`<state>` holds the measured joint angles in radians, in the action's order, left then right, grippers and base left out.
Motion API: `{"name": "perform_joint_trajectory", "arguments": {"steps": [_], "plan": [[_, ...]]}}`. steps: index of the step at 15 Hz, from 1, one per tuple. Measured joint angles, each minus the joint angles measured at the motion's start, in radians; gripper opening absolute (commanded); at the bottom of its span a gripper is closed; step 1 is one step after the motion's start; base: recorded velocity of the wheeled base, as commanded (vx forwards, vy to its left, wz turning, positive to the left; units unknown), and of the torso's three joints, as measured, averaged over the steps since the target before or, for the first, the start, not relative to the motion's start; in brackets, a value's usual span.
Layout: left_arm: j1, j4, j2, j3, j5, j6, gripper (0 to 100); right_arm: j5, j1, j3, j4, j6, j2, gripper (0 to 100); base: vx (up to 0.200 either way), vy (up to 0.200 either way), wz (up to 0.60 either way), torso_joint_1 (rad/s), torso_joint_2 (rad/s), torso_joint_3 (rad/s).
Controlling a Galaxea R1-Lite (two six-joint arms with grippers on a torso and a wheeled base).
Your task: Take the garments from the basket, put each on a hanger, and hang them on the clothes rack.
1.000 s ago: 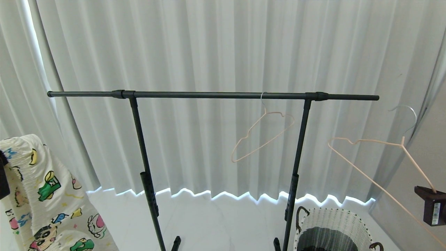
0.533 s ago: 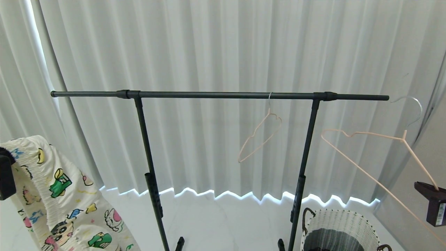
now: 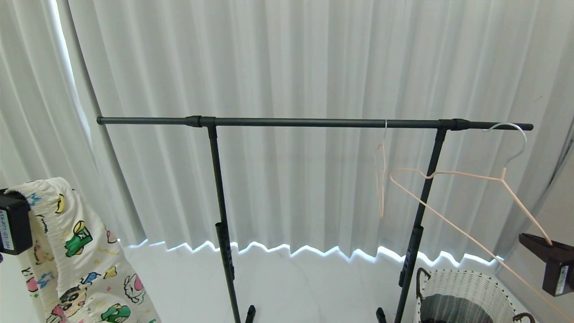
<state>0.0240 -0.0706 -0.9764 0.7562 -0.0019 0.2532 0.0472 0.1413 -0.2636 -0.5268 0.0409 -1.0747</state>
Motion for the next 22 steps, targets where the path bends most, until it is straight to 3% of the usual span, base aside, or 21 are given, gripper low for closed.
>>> {"name": "perform_joint_trajectory", "arguments": {"steps": [7, 10, 12, 16, 22], "plan": [[-0.035, 0.0, -0.01, 0.0, -0.001, 0.001, 0, 0.004, 0.077, 0.001, -0.002, -0.003, 0.019, 0, 0.0, 0.0, 0.0, 0.0, 0.0, 0.0], [-0.074, 0.001, -0.02, 0.004, 0.0, 0.0, 0, 0.115, 0.107, 0.005, -0.001, -0.006, 0.014, 0, 0.0, 0.0, 0.0, 0.0, 0.0, 0.0], [-0.105, 0.0, -0.044, 0.014, 0.007, -0.007, 0, 0.145, 0.142, 0.008, -0.009, -0.01, -0.011, 0, 0.0, 0.0, 0.0, 0.0, 0.0, 0.0], [-0.138, 0.0, -0.141, 0.088, 0.043, -0.081, 0, 0.151, 0.235, 0.001, -0.173, -0.013, -0.113, 0, 0.0, 0.0, 0.0, 0.0, 0.0, 0.0], [-0.163, 0.075, -0.253, 0.11, 0.087, -0.102, 0, 0.149, 0.276, 0.015, -0.195, -0.017, -0.172, 0, 0.0, 0.0, 0.0, 0.0, 0.0, 0.0]]}}
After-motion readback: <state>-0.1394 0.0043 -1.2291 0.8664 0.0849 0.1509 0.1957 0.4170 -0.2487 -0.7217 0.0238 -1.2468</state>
